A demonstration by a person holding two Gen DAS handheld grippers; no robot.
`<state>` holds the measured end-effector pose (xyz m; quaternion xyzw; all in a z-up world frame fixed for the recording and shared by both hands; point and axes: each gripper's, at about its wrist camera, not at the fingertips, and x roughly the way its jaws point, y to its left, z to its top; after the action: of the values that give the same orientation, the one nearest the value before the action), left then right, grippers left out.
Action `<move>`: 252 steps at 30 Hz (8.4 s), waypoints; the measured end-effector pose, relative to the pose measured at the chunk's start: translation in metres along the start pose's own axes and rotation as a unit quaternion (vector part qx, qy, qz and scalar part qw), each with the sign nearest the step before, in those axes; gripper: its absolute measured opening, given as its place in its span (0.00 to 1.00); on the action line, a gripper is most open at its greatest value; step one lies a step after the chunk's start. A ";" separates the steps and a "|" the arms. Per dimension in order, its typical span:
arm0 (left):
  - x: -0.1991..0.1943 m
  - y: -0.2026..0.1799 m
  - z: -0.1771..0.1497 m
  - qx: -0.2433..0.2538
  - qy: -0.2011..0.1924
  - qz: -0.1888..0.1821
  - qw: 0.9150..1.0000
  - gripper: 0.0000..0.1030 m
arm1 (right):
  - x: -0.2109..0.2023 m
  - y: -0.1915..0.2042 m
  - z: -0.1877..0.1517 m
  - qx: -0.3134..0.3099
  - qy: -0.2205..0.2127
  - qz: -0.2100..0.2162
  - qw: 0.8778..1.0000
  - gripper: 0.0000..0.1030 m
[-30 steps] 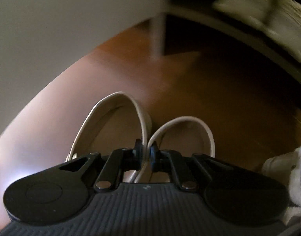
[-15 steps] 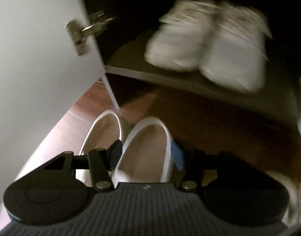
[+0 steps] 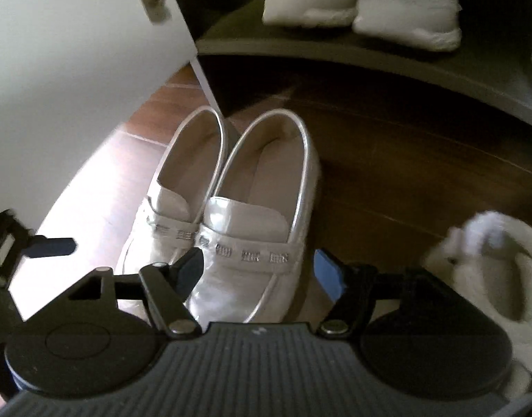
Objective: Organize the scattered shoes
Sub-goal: 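Grasp both beige loafers at their heels with the right gripper, then slide the loafers under the lowest shelf and open the right gripper, then withdraw the right gripper and move it to the fleece-lined buckled clogs, then grasp both fleece-lined clogs at their heels with the right gripper, then carry the clogs with the right gripper beside the loafers under the shelf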
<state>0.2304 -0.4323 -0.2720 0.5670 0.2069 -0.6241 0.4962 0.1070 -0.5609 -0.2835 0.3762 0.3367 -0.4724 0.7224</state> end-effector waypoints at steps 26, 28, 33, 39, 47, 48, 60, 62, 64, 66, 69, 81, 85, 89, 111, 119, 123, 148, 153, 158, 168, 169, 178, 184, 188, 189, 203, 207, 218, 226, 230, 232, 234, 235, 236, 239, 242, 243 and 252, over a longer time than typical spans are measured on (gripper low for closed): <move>0.078 0.039 0.060 -0.125 0.005 -0.041 0.991 0.84 | 0.060 -0.011 0.029 0.034 -0.008 -0.012 0.999 0.59; 0.086 0.045 0.075 -0.126 -0.001 -0.037 0.991 0.84 | 0.067 -0.016 0.041 0.030 -0.010 -0.012 0.999 0.59; 0.106 0.061 0.110 -0.133 -0.013 -0.030 0.991 0.84 | 0.090 -0.031 0.077 0.029 -0.023 -0.013 0.999 0.59; 0.122 0.073 0.136 -0.141 -0.033 -0.023 0.989 0.84 | 0.109 -0.040 0.104 0.030 -0.047 -0.027 0.998 0.60; 0.088 0.048 0.099 -0.114 -0.053 0.023 0.992 0.76 | 0.085 -0.040 0.078 0.025 -0.065 -0.004 0.998 0.60; 0.086 0.047 0.097 -0.115 -0.053 0.026 0.992 0.69 | 0.084 -0.038 0.072 0.022 -0.054 0.004 0.998 0.56; 0.093 0.028 0.098 -0.049 -0.069 0.006 0.996 0.60 | 0.102 -0.031 0.043 -0.004 0.024 0.062 0.998 0.12; 0.094 0.033 0.100 -0.053 -0.068 0.002 0.996 0.60 | 0.106 -0.032 0.046 -0.003 0.024 0.064 0.998 0.09; 0.096 0.038 0.101 -0.064 -0.068 -0.007 0.996 0.60 | 0.106 -0.032 0.047 0.000 0.024 0.068 0.997 0.09; 0.096 0.040 0.102 -0.070 -0.068 -0.009 0.995 0.60 | 0.102 -0.036 0.046 0.000 0.020 0.072 0.997 0.09; 0.097 0.043 0.104 -0.073 -0.066 -0.013 0.995 0.60 | 0.084 -0.044 0.045 -0.002 0.017 0.073 0.997 0.09; 0.104 0.051 0.121 -0.060 -0.085 -0.010 0.994 0.62 | 0.063 -0.050 0.042 -0.013 0.006 0.072 0.997 0.09; 0.110 0.055 0.128 -0.053 -0.095 -0.006 0.994 0.62 | 0.061 -0.052 0.043 -0.011 0.004 0.071 0.997 0.09; 0.114 0.058 0.134 -0.048 -0.103 0.003 0.994 0.62 | 0.065 -0.056 0.048 -0.012 0.001 0.066 0.998 0.09; -0.038 -0.058 0.062 0.025 -0.125 -0.165 0.978 0.66 | -0.171 -0.127 -0.048 -0.415 0.017 0.077 0.907 0.40; -0.058 -0.022 0.086 -0.115 -0.098 -0.055 0.987 0.66 | -0.210 -0.093 -0.097 -0.288 -0.041 0.035 0.956 0.52; -0.094 0.000 0.101 -0.178 -0.104 -0.002 0.979 0.68 | -0.220 -0.079 -0.063 -0.203 -0.065 0.035 0.976 0.62; -0.134 0.003 0.111 -0.219 -0.119 -0.018 0.968 0.73 | -0.262 -0.058 0.009 -0.074 -0.126 -0.015 0.989 0.65; -0.136 -0.003 0.111 -0.217 -0.117 -0.020 0.969 0.73 | -0.259 -0.056 0.009 -0.076 -0.125 -0.013 0.989 0.65; -0.130 -0.005 0.113 -0.215 -0.110 -0.023 0.970 0.73 | -0.256 -0.058 0.009 -0.076 -0.123 -0.014 0.989 0.65; -0.121 -0.007 0.107 -0.200 -0.094 -0.034 0.975 0.80 | -0.260 -0.086 0.009 -0.110 -0.141 0.024 0.984 0.74; -0.120 -0.009 0.104 -0.191 -0.093 -0.035 0.976 0.81 | -0.263 -0.091 0.006 -0.130 -0.149 0.028 0.980 0.76; -0.106 -0.020 0.098 -0.136 -0.073 -0.055 0.986 0.90 | -0.166 -0.090 -0.083 -0.409 0.042 0.007 0.912 0.76; -0.095 -0.022 0.096 -0.130 -0.059 -0.059 0.988 0.90 | -0.108 -0.093 -0.084 -0.457 0.088 -0.012 0.885 0.59; -0.088 -0.022 0.091 -0.128 -0.049 -0.059 0.989 0.90 | -0.081 -0.096 -0.065 -0.420 0.141 0.009 0.896 0.27; -0.086 -0.022 0.090 -0.127 -0.045 -0.058 0.989 0.90 | -0.078 -0.097 -0.056 -0.388 0.150 0.007 0.909 0.23; -0.063 -0.058 0.090 -0.090 -0.034 -0.091 0.991 0.90 | -0.070 -0.144 0.034 0.131 0.036 -0.038 0.990 0.55; -0.059 -0.086 0.091 -0.058 -0.061 -0.125 0.989 0.90 | -0.121 -0.147 0.007 0.018 -0.005 -0.015 1.000 0.86; -0.025 -0.134 0.114 -0.027 -0.096 -0.141 0.985 0.93 | -0.129 -0.194 -0.095 -0.133 -0.004 -0.046 0.990 0.83; -0.015 -0.111 0.136 -0.003 -0.115 -0.136 0.984 0.94 | -0.110 -0.172 -0.101 -0.051 -0.025 -0.082 0.995 0.71; -0.007 -0.105 0.145 0.024 -0.111 -0.154 0.982 0.94 | -0.104 -0.140 -0.094 0.004 0.007 -0.117 0.993 0.67; -0.007 -0.104 0.148 0.052 -0.121 -0.150 0.980 0.94 | -0.096 -0.135 -0.097 0.007 0.011 -0.126 0.992 0.66; -0.005 -0.102 0.151 0.074 -0.131 -0.150 0.977 0.94 | -0.095 -0.133 -0.099 0.012 0.011 -0.126 0.992 0.66; -0.004 -0.101 0.153 0.082 -0.133 -0.151 0.976 0.94 | -0.092 -0.131 -0.098 0.011 0.012 -0.126 0.992 0.66; -0.003 -0.100 0.154 0.092 -0.136 -0.150 0.975 0.94 | -0.088 -0.129 -0.095 0.009 0.013 -0.125 0.992 0.66; -0.001 -0.098 0.157 0.119 -0.150 -0.141 0.971 0.94 | -0.082 -0.122 -0.093 0.005 0.013 -0.118 0.993 0.67; -0.003 -0.094 0.154 0.111 -0.149 -0.134 0.973 0.91 | -0.085 -0.122 -0.096 0.002 0.012 -0.096 0.995 0.74; -0.008 -0.091 0.150 0.099 -0.146 -0.139 0.974 0.91 | -0.086 -0.122 -0.098 -0.001 0.013 -0.088 0.996 0.75; -0.016 -0.113 0.098 0.055 -0.127 -0.143 0.980 0.90 | -0.093 -0.150 -0.096 0.050 -0.018 -0.049 0.997 0.73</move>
<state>0.0823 -0.4583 -0.2653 0.4740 0.1871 -0.7659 0.3921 -0.0764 -0.4791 -0.2857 0.3863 0.3173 -0.5305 0.6846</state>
